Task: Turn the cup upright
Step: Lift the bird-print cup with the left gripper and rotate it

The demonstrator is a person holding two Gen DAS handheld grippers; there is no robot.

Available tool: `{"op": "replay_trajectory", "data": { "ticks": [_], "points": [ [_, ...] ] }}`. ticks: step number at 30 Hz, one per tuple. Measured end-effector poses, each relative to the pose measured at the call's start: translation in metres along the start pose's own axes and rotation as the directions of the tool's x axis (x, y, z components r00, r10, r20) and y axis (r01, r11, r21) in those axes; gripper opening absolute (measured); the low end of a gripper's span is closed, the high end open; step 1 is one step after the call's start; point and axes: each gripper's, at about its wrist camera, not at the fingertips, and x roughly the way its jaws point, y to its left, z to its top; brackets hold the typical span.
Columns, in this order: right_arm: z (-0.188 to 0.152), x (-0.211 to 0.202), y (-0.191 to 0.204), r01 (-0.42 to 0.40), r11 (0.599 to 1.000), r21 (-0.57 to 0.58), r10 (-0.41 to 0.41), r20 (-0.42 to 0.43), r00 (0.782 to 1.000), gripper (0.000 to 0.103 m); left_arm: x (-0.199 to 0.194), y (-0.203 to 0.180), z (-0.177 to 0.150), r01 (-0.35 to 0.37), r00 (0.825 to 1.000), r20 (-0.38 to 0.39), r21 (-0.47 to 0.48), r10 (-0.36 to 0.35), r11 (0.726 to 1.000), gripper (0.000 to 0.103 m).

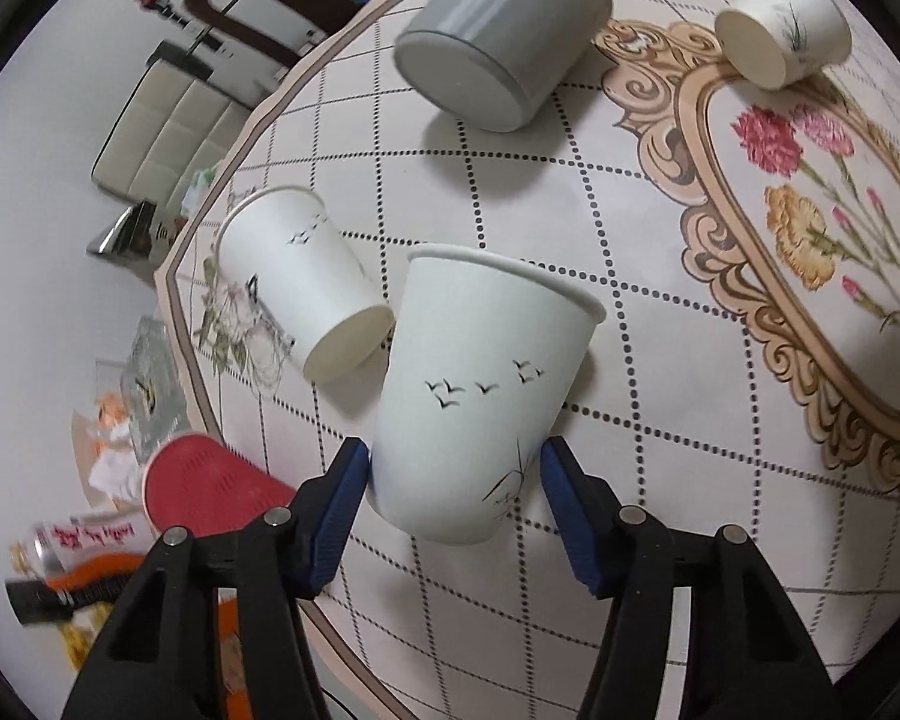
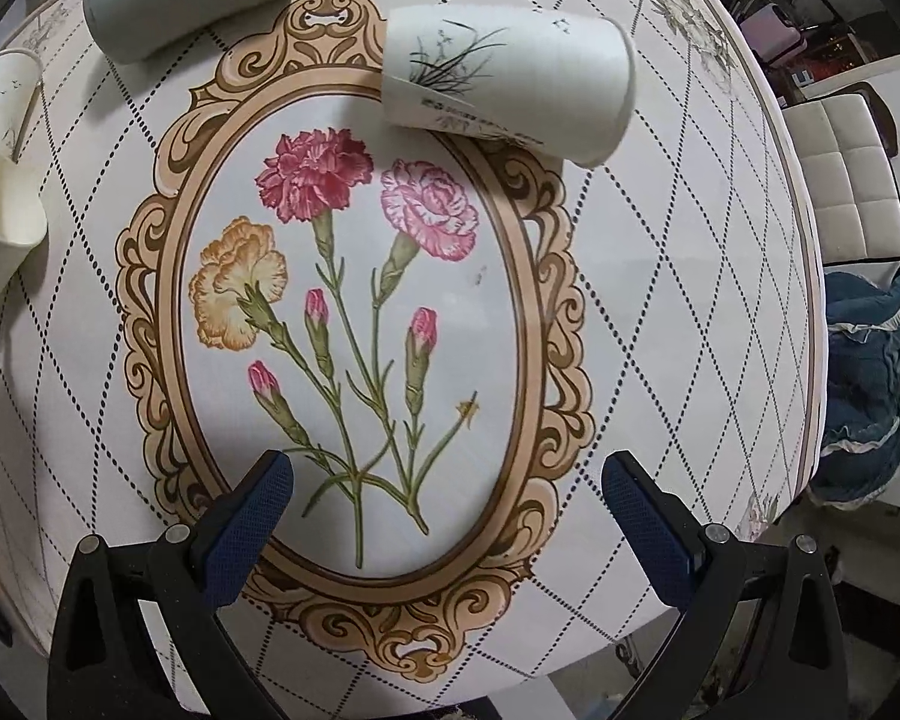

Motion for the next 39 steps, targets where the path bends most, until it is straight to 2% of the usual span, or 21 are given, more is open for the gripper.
{"op": "replay_trajectory", "data": {
  "ticks": [4,7,9,14,20,23,26,29,32,36,39],
  "points": [
    [-0.006,-0.003,-0.008,-0.015,1.0,-0.004,0.015,0.012,1.0,0.103,-0.004,-0.005,-0.005,0.022,0.999,-0.023,-0.05,-0.023,0.999,0.055],
    [-0.01,-0.005,-0.011,-0.022,0.999,-0.026,0.022,0.018,1.0,0.103,0.007,-0.01,-0.004,0.052,0.996,-0.074,-0.068,-0.057,0.996,0.055],
    [-0.013,-0.008,-0.008,-0.016,0.999,-0.043,0.017,0.019,1.0,0.103,0.013,-0.012,-0.003,0.024,0.996,-0.086,-0.079,-0.031,0.997,0.056],
    [-0.022,-0.013,-0.019,-0.02,0.999,-0.039,0.022,0.03,0.999,0.103,0.009,-0.014,0.0,0.0,0.997,-0.072,-0.099,-0.007,0.995,0.055],
    [-0.028,-0.009,-0.042,-0.041,0.999,-0.007,0.041,0.014,0.999,0.103,-0.019,-0.01,-0.001,-0.008,0.999,-0.036,-0.162,0.003,0.987,0.055],
    [-0.028,-0.007,-0.054,-0.06,0.998,0.009,0.06,0.007,0.998,0.103,-0.034,-0.003,-0.005,-0.002,1.0,-0.019,-0.217,-0.003,0.976,0.055],
    [-0.029,-0.007,-0.063,-0.072,0.997,0.014,0.072,0.011,0.997,0.103,-0.053,0.003,-0.013,0.026,0.999,-0.011,-0.305,-0.03,0.952,0.055],
    [-0.03,-0.007,-0.068,-0.089,0.996,0.014,0.089,0.016,0.996,0.103,-0.065,0.01,-0.023,0.074,0.996,-0.007,-0.414,-0.085,0.907,0.055],
    [-0.029,-0.008,-0.071,-0.103,0.995,0.01,0.103,0.02,0.994,0.103,-0.073,0.009,-0.034,0.129,0.988,-0.007,-0.526,-0.157,0.841,0.055],
    [-0.033,-0.009,-0.072,-0.113,0.993,-0.023,0.113,0.026,0.993,0.103,-0.077,-0.005,-0.048,0.181,0.971,0.0,-0.655,-0.239,0.734,0.055],
    [-0.038,-0.005,-0.076,-0.102,0.993,-0.058,0.104,0.029,0.994,0.103,-0.077,-0.02,-0.055,0.223,0.951,0.018,-0.729,-0.307,0.647,0.054]
  ]
}}
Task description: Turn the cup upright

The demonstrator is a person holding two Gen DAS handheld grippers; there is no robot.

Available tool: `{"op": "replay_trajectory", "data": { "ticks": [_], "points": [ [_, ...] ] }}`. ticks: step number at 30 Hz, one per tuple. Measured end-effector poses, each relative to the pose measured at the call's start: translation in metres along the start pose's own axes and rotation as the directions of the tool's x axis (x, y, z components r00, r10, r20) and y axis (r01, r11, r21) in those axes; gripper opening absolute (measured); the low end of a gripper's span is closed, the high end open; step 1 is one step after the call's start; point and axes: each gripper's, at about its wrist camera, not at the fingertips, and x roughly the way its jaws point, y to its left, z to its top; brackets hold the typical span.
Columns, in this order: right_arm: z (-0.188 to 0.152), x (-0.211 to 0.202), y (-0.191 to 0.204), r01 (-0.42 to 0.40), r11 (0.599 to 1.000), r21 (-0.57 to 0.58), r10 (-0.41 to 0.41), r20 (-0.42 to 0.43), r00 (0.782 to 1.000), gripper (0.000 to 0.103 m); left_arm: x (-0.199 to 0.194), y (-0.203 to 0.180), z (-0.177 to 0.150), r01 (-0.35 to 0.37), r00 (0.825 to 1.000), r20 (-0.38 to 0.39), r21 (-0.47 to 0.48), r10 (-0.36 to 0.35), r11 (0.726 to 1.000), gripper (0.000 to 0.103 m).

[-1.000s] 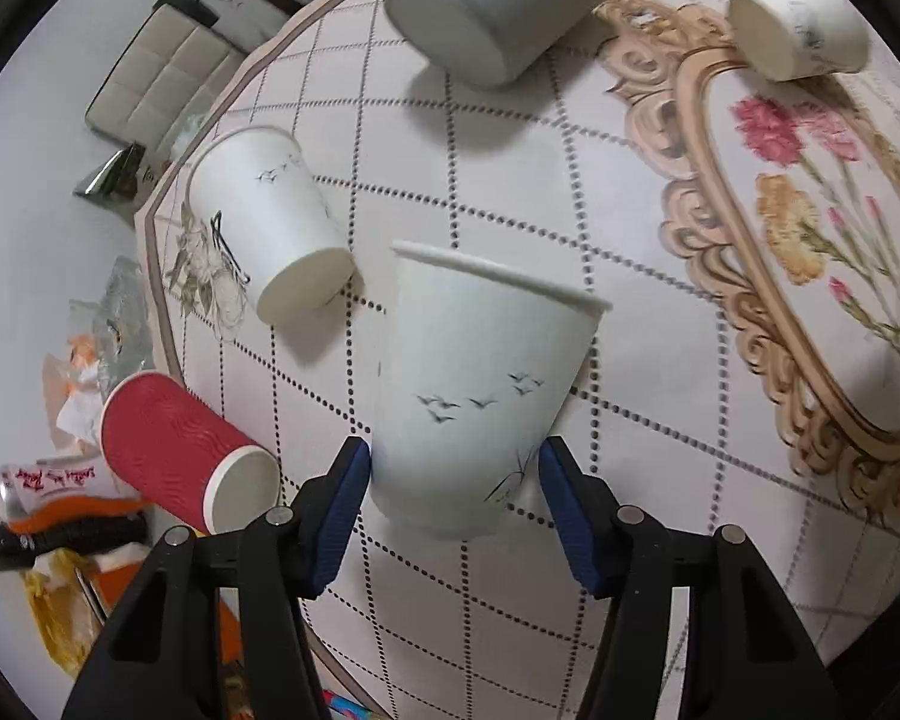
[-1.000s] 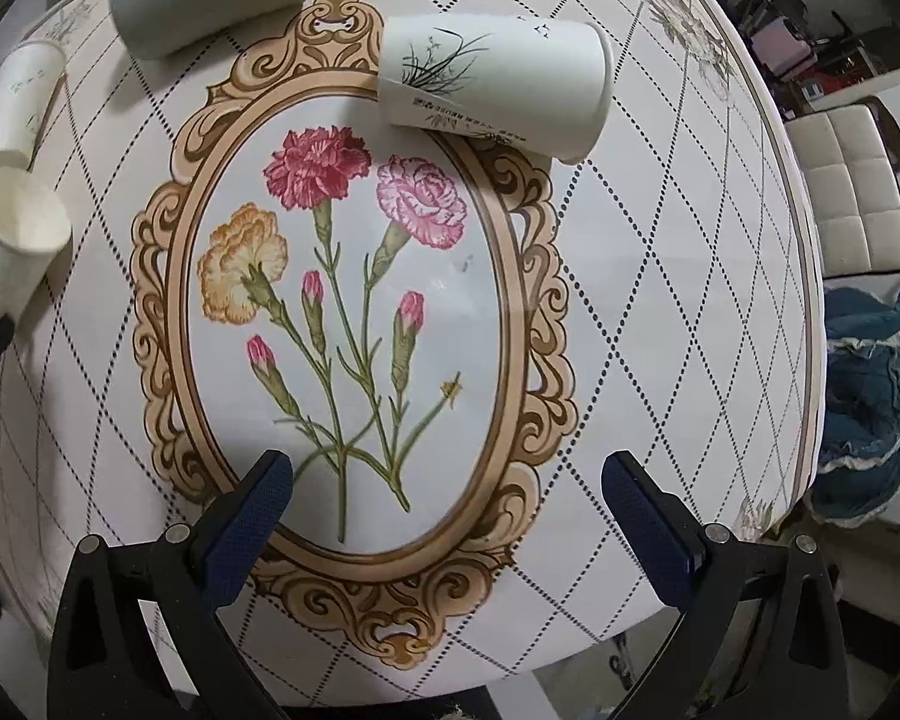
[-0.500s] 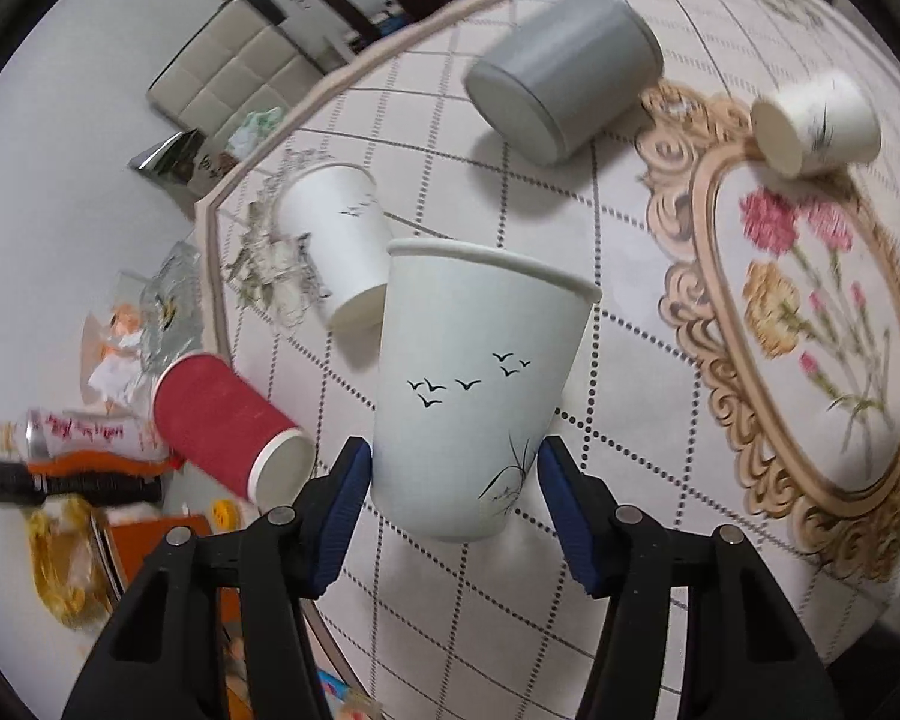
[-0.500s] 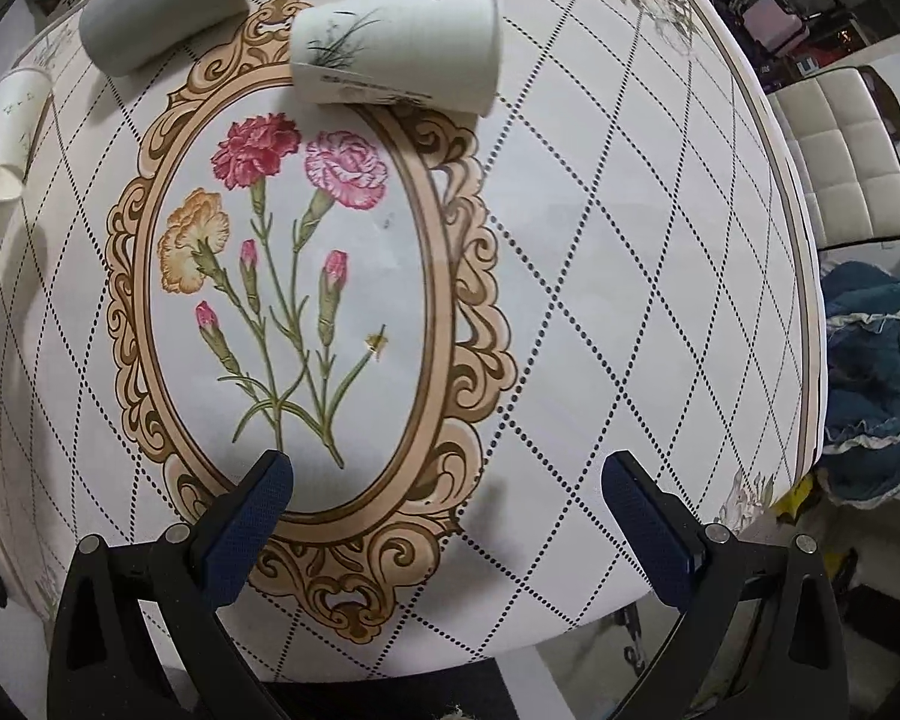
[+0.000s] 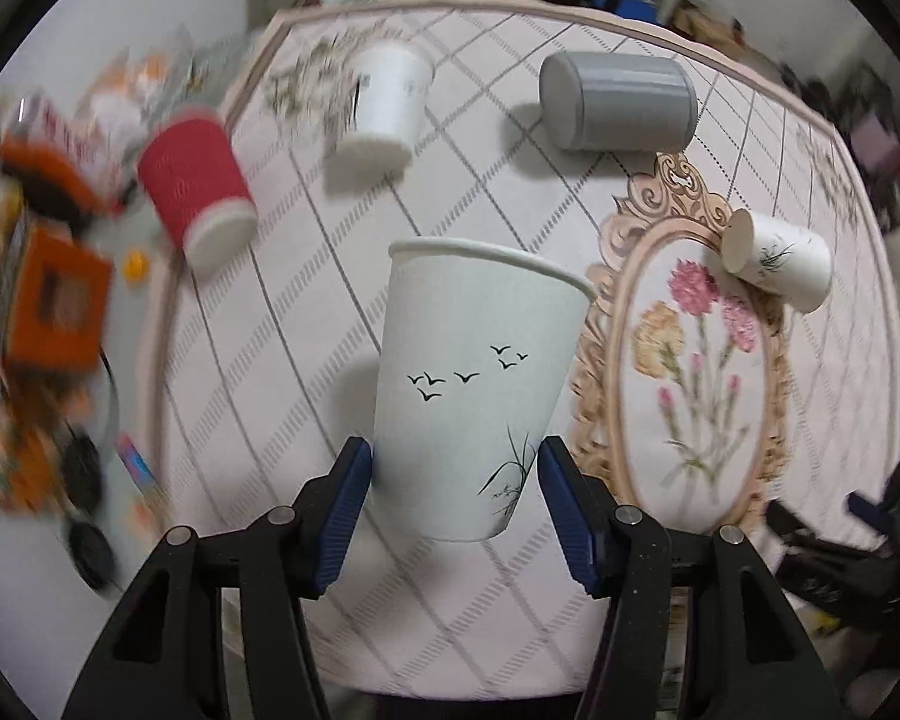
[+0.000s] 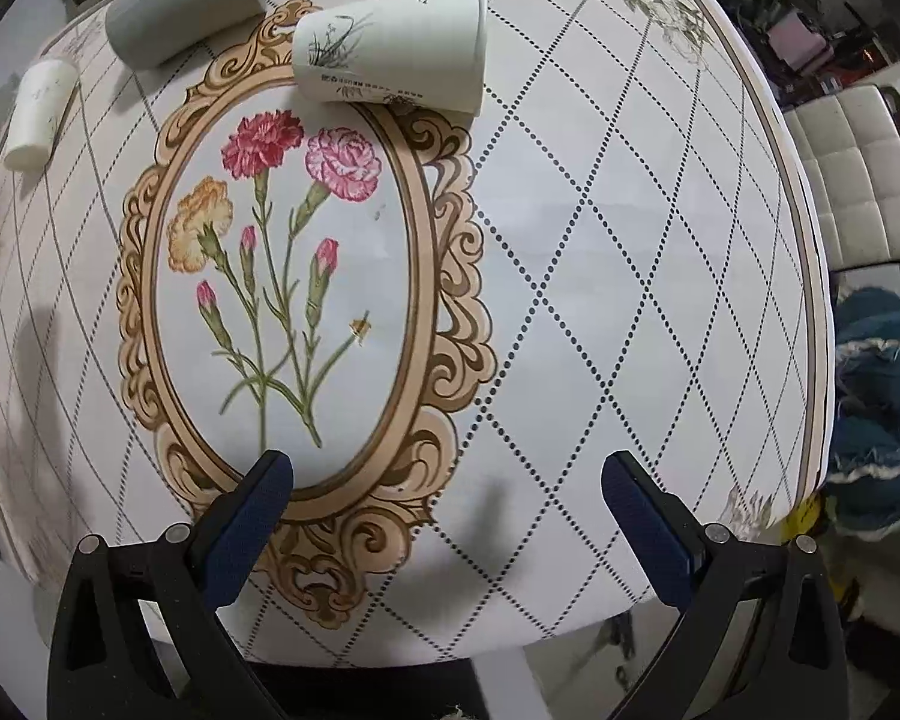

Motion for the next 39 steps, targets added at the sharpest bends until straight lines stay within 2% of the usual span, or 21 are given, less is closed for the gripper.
{"op": "replay_trajectory", "data": {
  "ticks": [5,10,18,23,24,26,28,31,34,39],
  "points": [
    [-0.009,0.01,-0.01,-0.003,1.0,-0.005,0.003,-0.012,1.0,0.103,0.011,-0.012,-0.024,0.066,0.997,-0.044,-0.085,-0.07,0.994,0.054],
    [-0.02,0.023,-0.016,-0.001,1.0,-0.012,0.001,-0.028,1.0,0.103,0.031,-0.018,-0.039,0.112,0.987,-0.097,-0.181,-0.131,0.977,0.053],
    [-0.034,0.033,-0.035,0.008,1.0,0.011,-0.007,-0.04,0.999,0.103,0.055,-0.033,-0.058,0.1,0.979,-0.163,-0.147,-0.124,0.984,0.053],
    [-0.038,0.04,-0.054,-0.005,0.999,0.033,0.007,-0.045,0.999,0.103,0.048,-0.039,-0.063,0.094,0.981,-0.156,-0.119,-0.112,0.988,0.053],
    [-0.038,0.04,-0.055,-0.01,0.999,0.033,0.012,-0.042,0.999,0.103,0.042,-0.038,-0.064,0.084,0.985,-0.144,-0.112,-0.1,0.99,0.054],
    [-0.039,0.038,-0.058,-0.03,0.999,0.031,0.031,-0.035,0.999,0.103,0.026,-0.036,-0.064,0.052,0.993,-0.105,-0.089,-0.061,0.995,0.061],
    [-0.035,0.03,-0.053,-0.047,0.999,0.024,0.048,-0.024,0.999,0.103,0.007,-0.032,-0.063,-0.006,0.999,-0.041,-0.061,0.004,0.998,0.084],
    [-0.032,0.017,-0.049,-0.074,0.997,-0.002,0.074,0.004,0.997,0.103,-0.015,-0.021,-0.059,-0.12,0.991,0.058,-0.026,0.121,0.992,0.102],
    [-0.029,-0.002,-0.035,-0.113,0.993,-0.036,0.114,0.024,0.993,0.103,-0.021,0.003,-0.056,-0.21,0.973,0.09,-0.017,0.211,0.978,0.103],
    [-0.024,-0.026,0.005,-0.156,0.983,-0.095,0.16,0.041,0.986,0.103,-0.018,0.033,-0.05,-0.249,0.964,0.088,-0.033,0.251,0.968,0.103]
  ]
}}
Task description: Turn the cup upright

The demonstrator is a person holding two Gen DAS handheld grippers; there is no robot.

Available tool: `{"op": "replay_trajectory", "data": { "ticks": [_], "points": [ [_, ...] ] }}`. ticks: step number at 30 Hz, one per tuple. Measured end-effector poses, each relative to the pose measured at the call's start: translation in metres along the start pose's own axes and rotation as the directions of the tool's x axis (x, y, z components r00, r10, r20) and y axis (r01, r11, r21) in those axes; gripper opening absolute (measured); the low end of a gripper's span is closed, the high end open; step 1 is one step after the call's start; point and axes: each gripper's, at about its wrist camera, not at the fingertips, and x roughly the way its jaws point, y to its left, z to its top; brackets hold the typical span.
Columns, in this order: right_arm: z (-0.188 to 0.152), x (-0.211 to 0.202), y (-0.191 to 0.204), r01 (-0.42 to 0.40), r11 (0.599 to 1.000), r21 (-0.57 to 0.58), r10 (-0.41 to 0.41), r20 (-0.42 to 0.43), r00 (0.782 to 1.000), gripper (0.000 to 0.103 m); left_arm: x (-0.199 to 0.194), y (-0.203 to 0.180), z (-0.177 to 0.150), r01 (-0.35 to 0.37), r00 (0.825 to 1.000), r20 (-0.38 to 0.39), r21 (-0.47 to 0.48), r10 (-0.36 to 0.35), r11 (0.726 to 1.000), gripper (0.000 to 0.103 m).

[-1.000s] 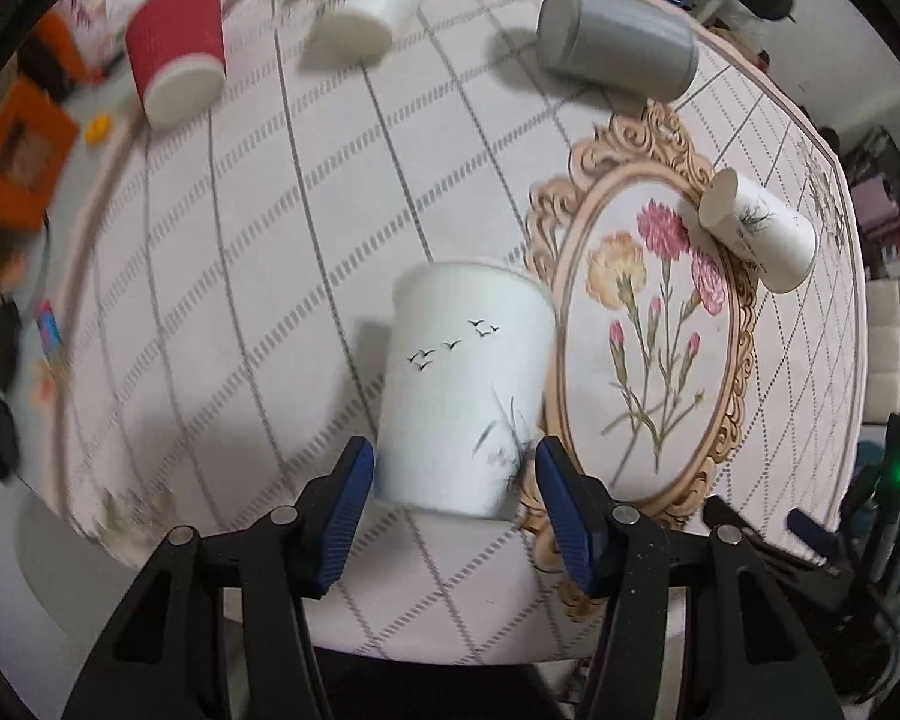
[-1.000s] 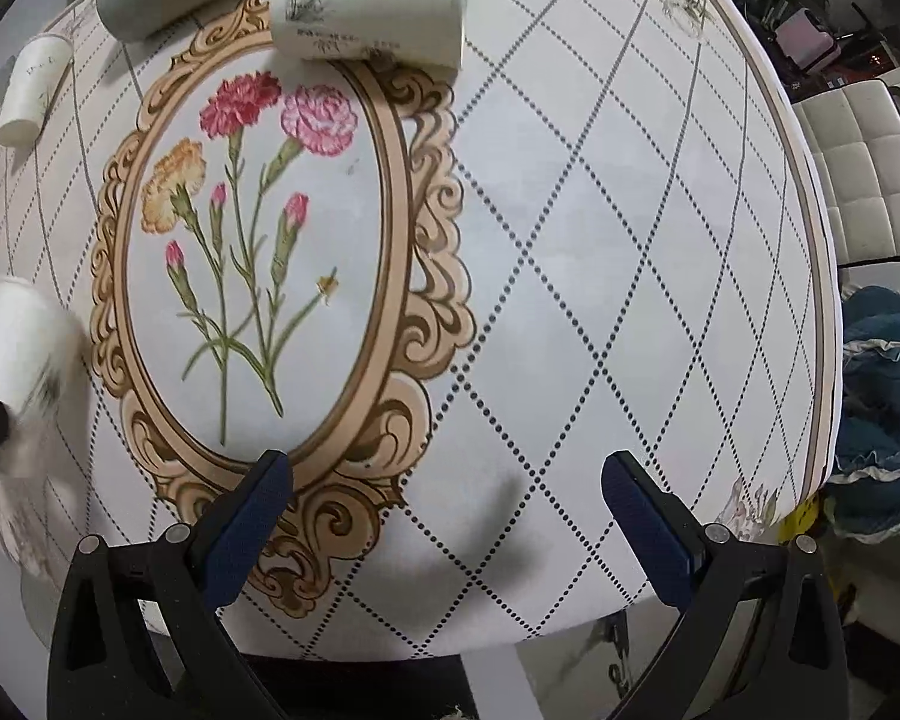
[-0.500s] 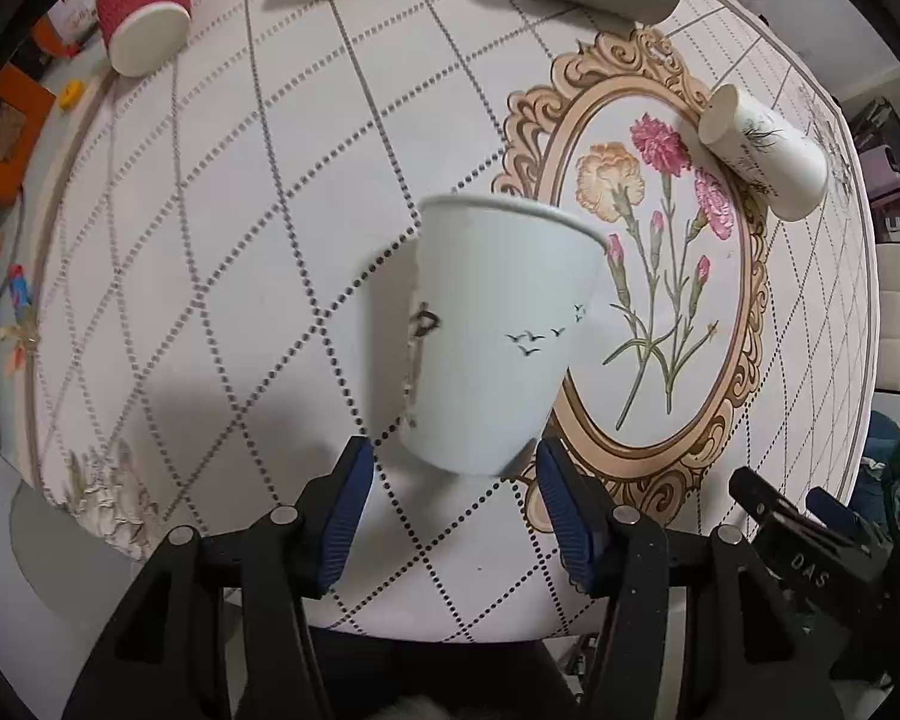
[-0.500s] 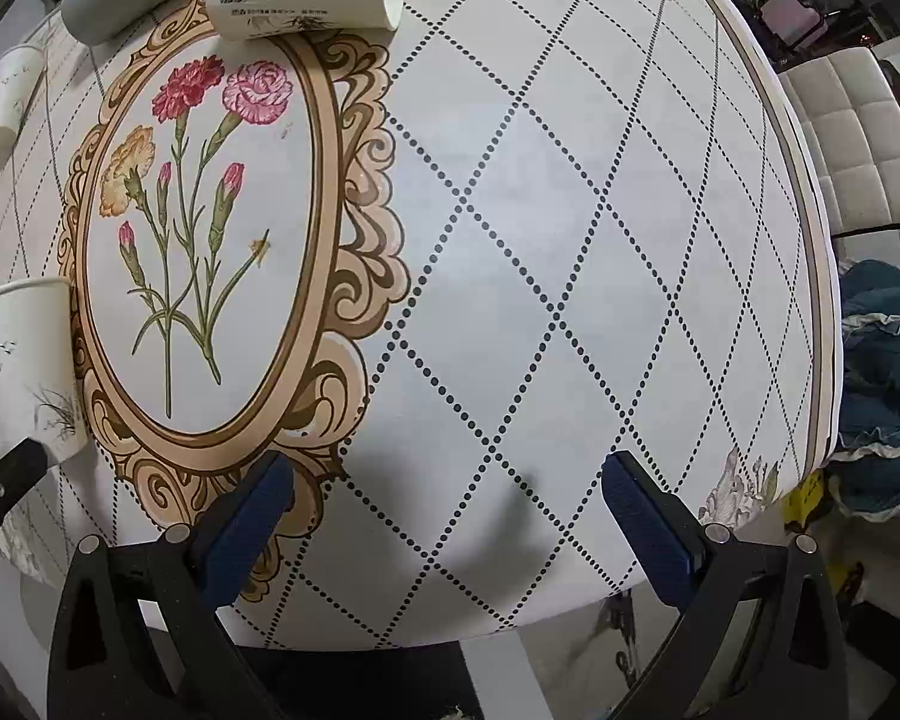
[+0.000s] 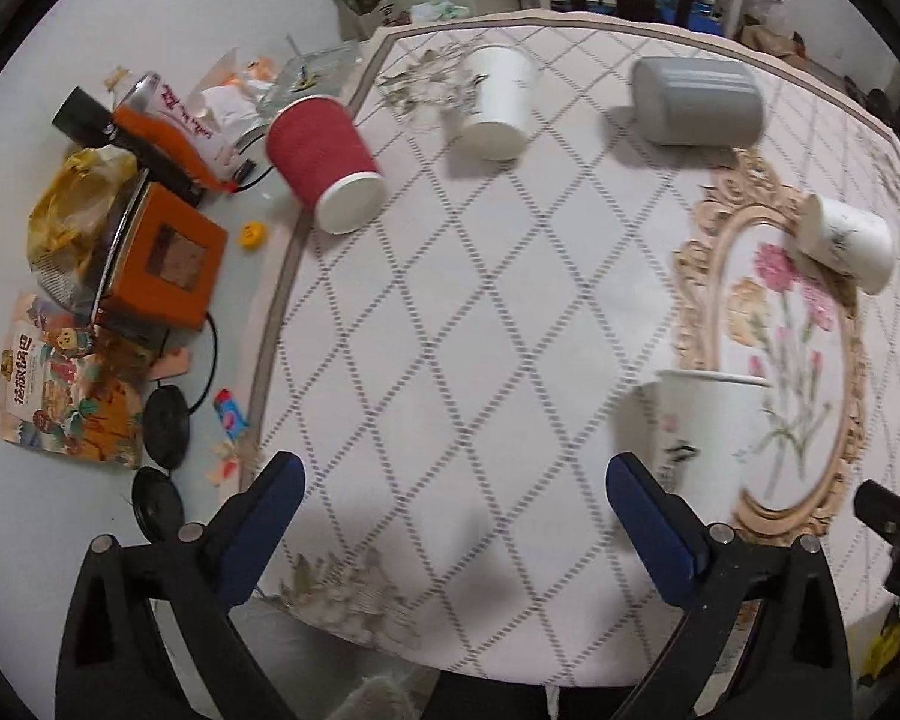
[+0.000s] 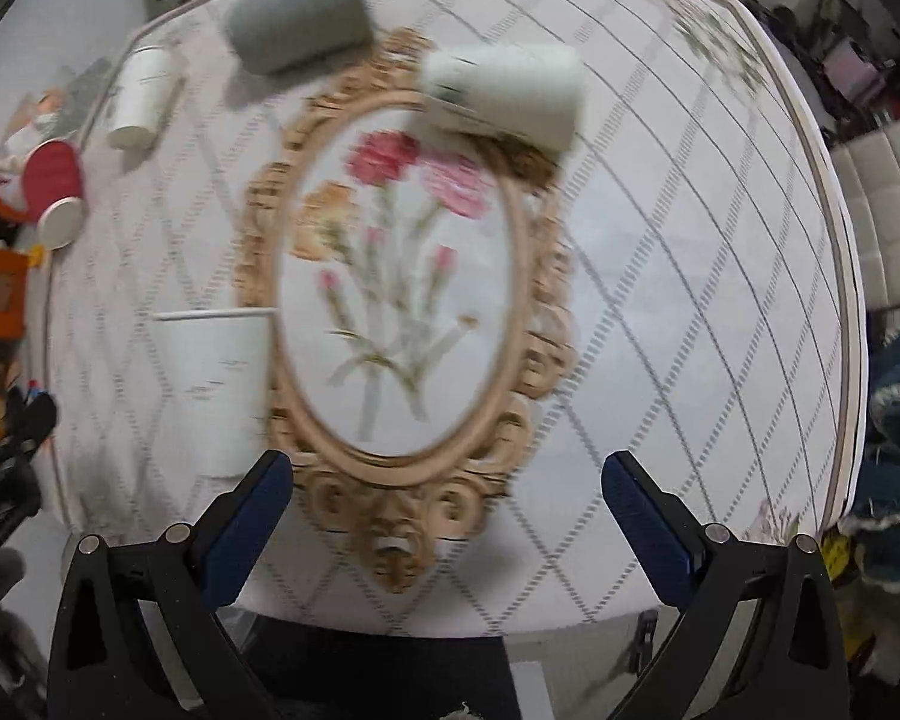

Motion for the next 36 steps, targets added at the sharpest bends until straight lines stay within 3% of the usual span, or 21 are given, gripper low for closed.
{"op": "replay_trajectory", "data": {
  "ticks": [10,16,19,25,32,36],
  "points": [
    [0.025,-0.001,0.106,-0.022,0.999,-0.049,0.021,-0.025,0.999,0.103,0.051,0.033,-0.005,0.009,0.997,-0.071,-0.002,-0.009,1.0,0.103],
    [0.039,0.027,0.142,-0.019,0.998,-0.055,0.015,-0.076,0.997,0.098,0.082,0.049,-0.013,0.029,0.99,-0.135,0.003,-0.028,1.0,0.103],
    [0.042,0.04,0.153,-0.023,0.998,-0.057,0.017,-0.108,0.994,0.09,0.092,0.054,-0.016,0.038,0.987,-0.159,0.014,-0.035,0.999,0.103],
    [0.042,0.057,0.166,-0.012,0.998,-0.058,0.003,-0.151,0.989,0.064,0.1,0.058,-0.022,0.057,0.982,-0.181,0.032,-0.051,0.998,0.103],
    [0.032,0.051,0.163,-0.034,0.999,-0.022,0.032,-0.115,0.993,0.064,0.107,0.063,-0.029,0.078,0.972,-0.225,0.022,-0.071,0.997,0.103],
    [0.026,0.035,0.154,-0.07,0.997,0.013,0.07,-0.039,0.997,0.064,0.109,0.063,-0.027,0.101,0.965,-0.243,0.014,-0.095,0.995,0.103]
  ]
}}
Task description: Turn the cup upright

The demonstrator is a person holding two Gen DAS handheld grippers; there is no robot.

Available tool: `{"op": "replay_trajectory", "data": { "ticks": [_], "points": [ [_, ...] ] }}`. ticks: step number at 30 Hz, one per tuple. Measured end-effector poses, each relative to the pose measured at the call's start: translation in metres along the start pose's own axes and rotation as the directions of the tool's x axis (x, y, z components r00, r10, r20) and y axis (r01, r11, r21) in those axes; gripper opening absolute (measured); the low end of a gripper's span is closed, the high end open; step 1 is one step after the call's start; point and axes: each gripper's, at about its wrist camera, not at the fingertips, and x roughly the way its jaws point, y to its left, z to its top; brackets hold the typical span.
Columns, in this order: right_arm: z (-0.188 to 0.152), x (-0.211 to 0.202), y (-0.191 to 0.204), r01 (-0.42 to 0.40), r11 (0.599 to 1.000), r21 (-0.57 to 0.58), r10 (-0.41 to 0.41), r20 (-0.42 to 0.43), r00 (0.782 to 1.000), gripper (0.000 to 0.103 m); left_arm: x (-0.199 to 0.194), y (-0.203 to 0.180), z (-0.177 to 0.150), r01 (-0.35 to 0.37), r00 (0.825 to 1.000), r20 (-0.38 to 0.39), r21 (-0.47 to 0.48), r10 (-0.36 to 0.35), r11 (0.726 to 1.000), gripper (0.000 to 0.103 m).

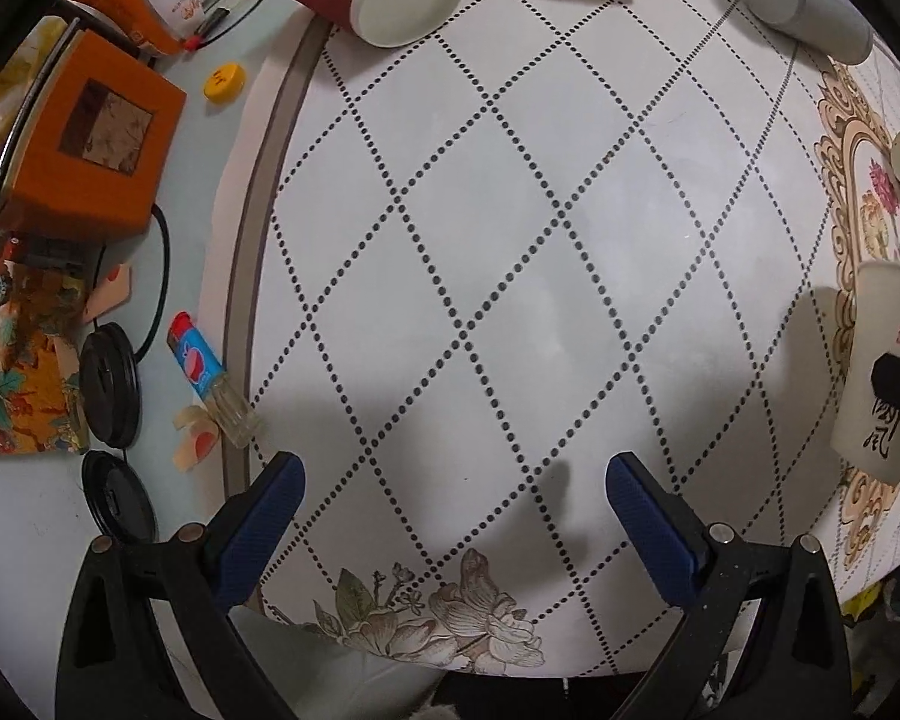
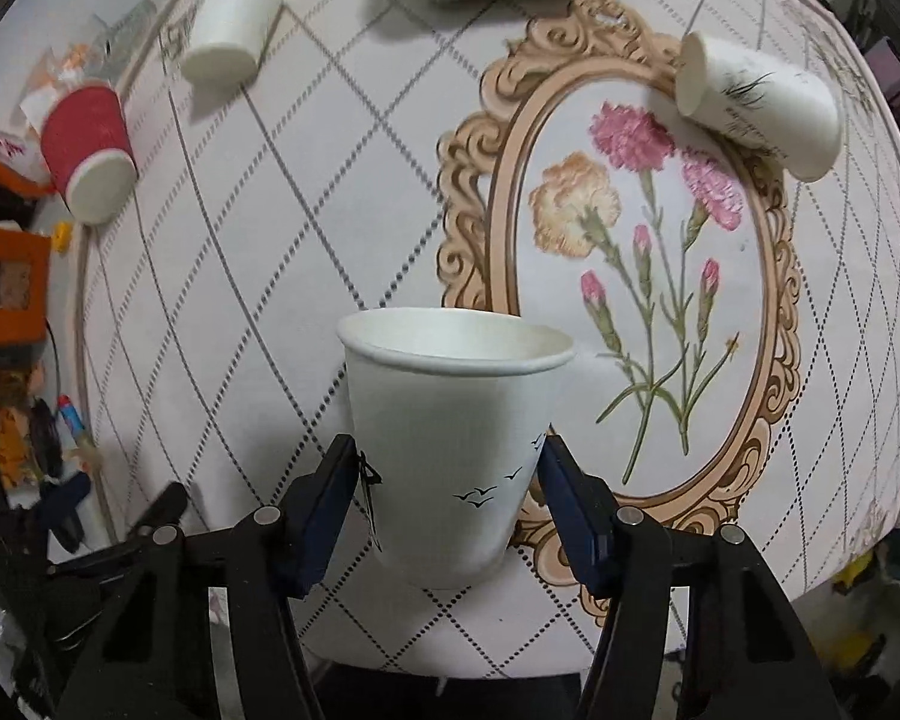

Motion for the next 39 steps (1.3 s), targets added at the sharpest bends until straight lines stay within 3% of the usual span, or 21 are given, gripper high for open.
{"op": "replay_trajectory", "data": {
  "ticks": [6,11,14,19,24,27,33,36,39],
  "points": [
    [0.003,-0.025,-0.004,0.002,1.0,0.01,-0.004,0.21,0.978,0.063,0.007,-0.004,0.016,0.056,0.997,-0.044,-0.021,-0.057,0.998,0.103],
    [0.014,-0.033,-0.006,0.046,0.999,0.01,-0.046,0.386,0.921,0.063,0.009,-0.012,0.034,0.056,0.998,-0.035,-0.013,-0.057,0.998,0.103],
    [0.016,-0.028,-0.007,0.071,0.997,0.023,-0.073,0.491,0.868,0.063,0.01,-0.015,0.043,0.049,0.999,-0.022,-0.017,-0.049,0.999,0.103],
    [0.024,-0.012,-0.006,0.116,0.993,0.026,-0.109,0.584,0.804,0.063,0.015,-0.019,0.058,0.039,0.999,-0.011,-0.022,-0.039,0.999,0.103],
    [0.012,-0.003,-0.001,0.152,0.988,-0.009,-0.114,0.622,0.775,0.063,0.022,-0.032,0.059,0.025,1.0,-0.01,-0.006,-0.025,1.0,0.103],
    [0.002,-0.002,-0.001,0.165,0.986,-0.028,-0.113,0.615,0.78,0.064,0.024,-0.04,0.052,0.02,1.0,-0.01,0.003,-0.02,1.0,0.103],
    [-0.011,0.002,-0.008,0.144,0.989,-0.037,-0.102,0.538,0.837,0.068,0.016,-0.049,0.031,0.011,0.999,0.03,0.023,-0.012,1.0,0.103],
    [-0.02,-0.001,-0.014,0.128,0.992,-0.014,-0.103,0.506,0.856,0.085,0.004,-0.051,0.025,0.004,0.998,0.067,0.033,-0.006,0.999,0.103],
    [-0.033,-0.012,-0.02,0.132,0.991,0.011,-0.12,0.495,0.861,0.09,-0.012,-0.052,0.013,-0.001,0.994,0.105,0.044,-0.004,0.999,0.103]
  ]
}}
